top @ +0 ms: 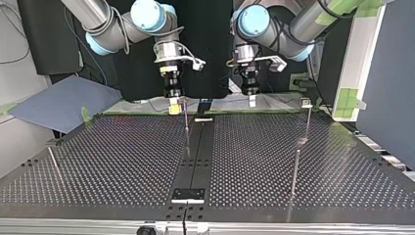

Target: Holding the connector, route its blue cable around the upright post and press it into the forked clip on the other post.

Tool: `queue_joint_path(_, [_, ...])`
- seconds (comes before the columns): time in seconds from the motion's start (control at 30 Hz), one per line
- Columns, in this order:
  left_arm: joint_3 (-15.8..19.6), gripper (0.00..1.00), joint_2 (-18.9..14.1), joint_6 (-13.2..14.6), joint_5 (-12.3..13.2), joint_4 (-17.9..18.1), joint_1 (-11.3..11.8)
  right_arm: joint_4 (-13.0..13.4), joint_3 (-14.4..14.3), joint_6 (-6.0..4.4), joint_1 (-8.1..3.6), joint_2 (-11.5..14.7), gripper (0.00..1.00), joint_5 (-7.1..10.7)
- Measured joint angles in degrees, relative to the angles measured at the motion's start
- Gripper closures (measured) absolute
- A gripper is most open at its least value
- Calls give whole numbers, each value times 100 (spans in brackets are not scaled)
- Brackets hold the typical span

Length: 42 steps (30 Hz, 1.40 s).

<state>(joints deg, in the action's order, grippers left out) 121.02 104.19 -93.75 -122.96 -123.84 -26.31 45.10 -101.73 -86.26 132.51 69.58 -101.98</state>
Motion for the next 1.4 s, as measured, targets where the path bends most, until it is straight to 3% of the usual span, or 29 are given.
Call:
queue_joint_path(0.23, [-176, 100, -307, -33, -304, -305, 101, -375, 325, -142, -202, 376, 100, 375])
queue_joint_path(0.5, [-339, 100, -770, -73, -767, -771, 273, -826, 613, -180, -342, 750, 100, 826])
queue_joint_path(0.77, [-655, 100, -1138, -94, -1007, -1139, 460, -1238, 858, -164, -379, 556, 100, 1254])
queue_joint_path(0.97, [-935, 100, -1420, -99, -1020, -1419, 552, -1297, 1019, -167, -384, 366, 100, 1522])
queue_joint_path(1.27, [-1372, 100, -1857, -108, -928, -1858, 763, -1346, 1368, -205, -351, 335, 100, 1943])
queue_joint_path(1.4, [-1572, 100, -2057, -114, -849, -2057, 905, -1412, 1523, -209, -323, 334, 100, 2046])
